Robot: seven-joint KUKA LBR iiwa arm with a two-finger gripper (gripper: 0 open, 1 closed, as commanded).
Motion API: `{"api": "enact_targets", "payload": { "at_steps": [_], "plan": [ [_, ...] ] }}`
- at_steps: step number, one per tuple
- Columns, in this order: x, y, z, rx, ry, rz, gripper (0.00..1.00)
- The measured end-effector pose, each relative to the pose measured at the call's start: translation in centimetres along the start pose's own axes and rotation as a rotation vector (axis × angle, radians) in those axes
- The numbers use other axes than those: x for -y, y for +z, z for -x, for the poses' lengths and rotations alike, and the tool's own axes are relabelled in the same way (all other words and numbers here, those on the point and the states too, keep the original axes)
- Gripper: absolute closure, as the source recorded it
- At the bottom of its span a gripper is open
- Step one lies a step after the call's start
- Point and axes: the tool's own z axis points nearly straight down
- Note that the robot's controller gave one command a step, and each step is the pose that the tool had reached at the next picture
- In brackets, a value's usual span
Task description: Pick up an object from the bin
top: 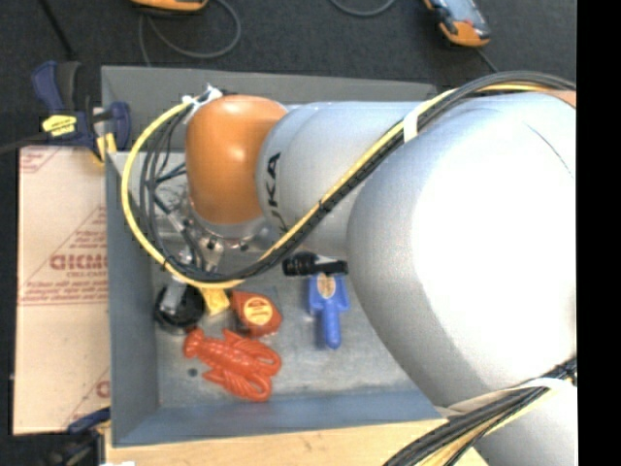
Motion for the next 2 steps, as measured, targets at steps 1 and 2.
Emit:
{"api": "enact_targets", "payload": {
  "at_steps": [1,2],
  "plan": [
    [1.3,5.5,0.7,-0.005,-0.092,0.001,0.00],
    [1.0,5.2,-1.1,0.003,0.088,0.009,1.00]
  ]
}}
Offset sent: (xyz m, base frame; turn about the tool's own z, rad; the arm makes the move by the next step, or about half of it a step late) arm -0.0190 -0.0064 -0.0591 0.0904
